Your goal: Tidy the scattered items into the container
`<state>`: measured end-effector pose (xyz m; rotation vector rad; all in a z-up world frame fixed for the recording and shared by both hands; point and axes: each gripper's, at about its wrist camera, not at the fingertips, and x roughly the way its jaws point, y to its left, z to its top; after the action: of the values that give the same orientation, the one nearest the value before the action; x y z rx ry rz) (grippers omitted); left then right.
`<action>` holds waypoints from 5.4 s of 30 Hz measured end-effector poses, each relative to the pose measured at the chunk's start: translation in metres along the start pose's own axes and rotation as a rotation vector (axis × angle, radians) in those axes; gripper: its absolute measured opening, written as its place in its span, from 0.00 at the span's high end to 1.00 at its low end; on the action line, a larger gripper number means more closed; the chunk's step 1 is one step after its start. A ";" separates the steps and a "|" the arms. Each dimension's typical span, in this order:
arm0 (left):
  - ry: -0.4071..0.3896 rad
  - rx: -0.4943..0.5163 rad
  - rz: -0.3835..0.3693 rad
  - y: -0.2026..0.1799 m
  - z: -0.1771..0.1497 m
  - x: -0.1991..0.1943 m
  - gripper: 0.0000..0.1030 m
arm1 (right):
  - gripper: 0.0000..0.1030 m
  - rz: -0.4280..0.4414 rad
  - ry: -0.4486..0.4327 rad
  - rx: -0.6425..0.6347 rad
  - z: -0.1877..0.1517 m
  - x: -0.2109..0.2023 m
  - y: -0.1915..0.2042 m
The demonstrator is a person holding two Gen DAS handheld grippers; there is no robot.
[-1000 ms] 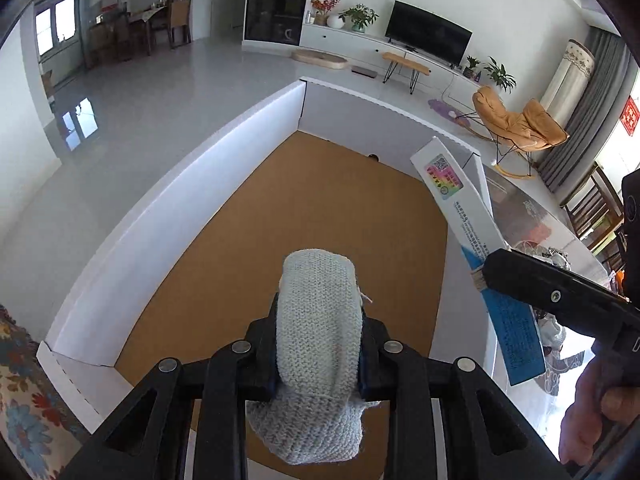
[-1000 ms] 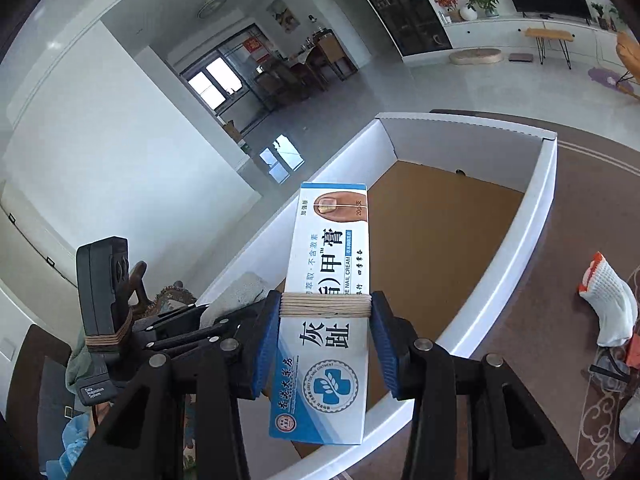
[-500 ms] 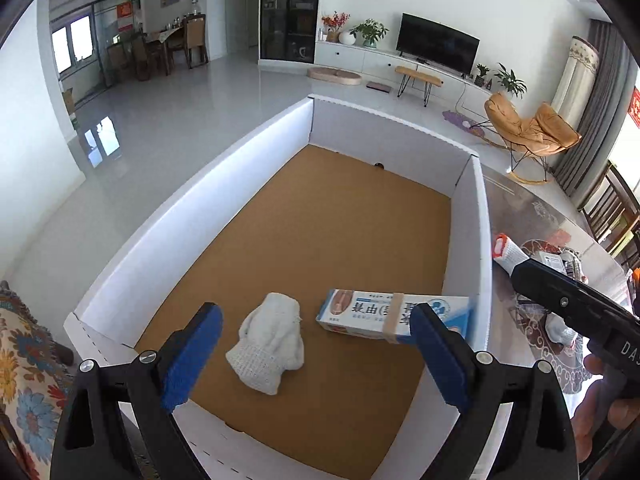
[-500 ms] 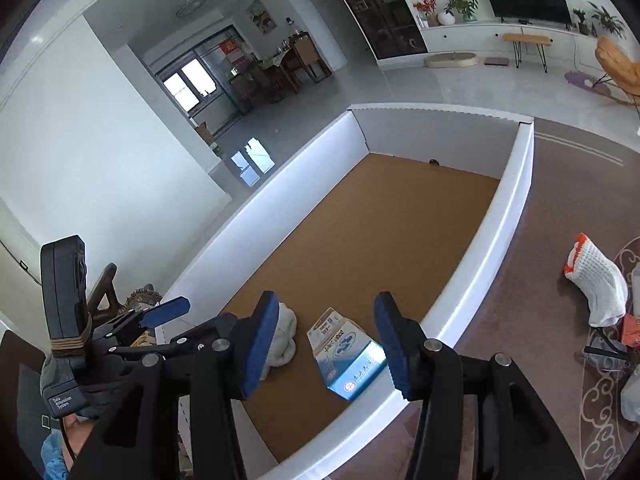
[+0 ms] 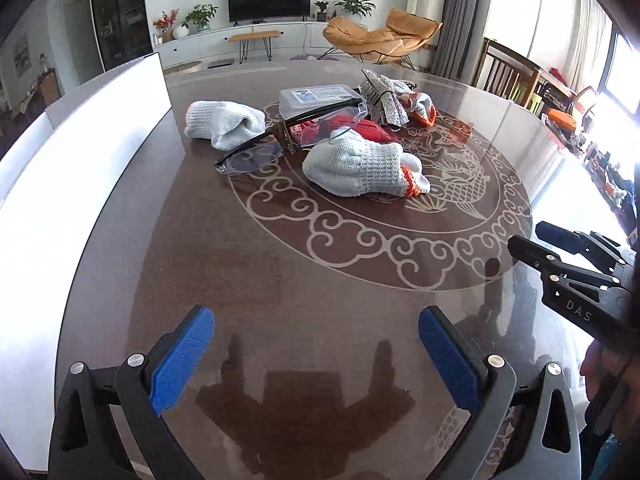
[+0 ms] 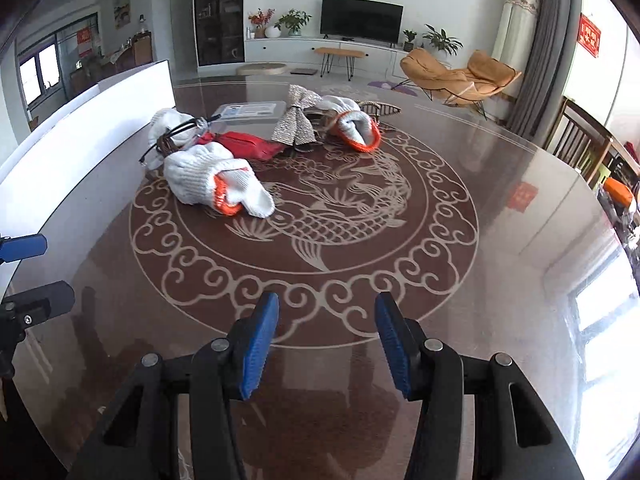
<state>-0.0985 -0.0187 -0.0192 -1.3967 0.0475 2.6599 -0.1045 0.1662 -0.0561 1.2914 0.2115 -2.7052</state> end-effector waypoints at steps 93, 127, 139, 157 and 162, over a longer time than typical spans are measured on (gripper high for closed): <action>-0.019 -0.044 0.072 -0.001 0.030 0.049 0.00 | 0.38 0.007 0.017 0.089 0.037 0.050 -0.037; -0.020 -0.058 0.084 0.005 0.030 0.049 0.00 | 0.38 0.007 0.017 0.089 0.037 0.050 -0.037; -0.020 -0.067 0.093 0.005 0.030 0.048 0.00 | 0.38 0.007 0.017 0.089 0.037 0.050 -0.037; -0.023 -0.078 0.094 0.007 0.030 0.048 0.00 | 0.38 0.007 0.017 0.089 0.037 0.050 -0.037; -0.021 -0.076 0.098 0.006 0.030 0.049 0.00 | 0.38 0.007 0.017 0.089 0.037 0.050 -0.037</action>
<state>-0.1510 -0.0165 -0.0425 -1.4239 0.0127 2.7834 -0.1706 0.1922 -0.0691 1.3356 0.0895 -2.7271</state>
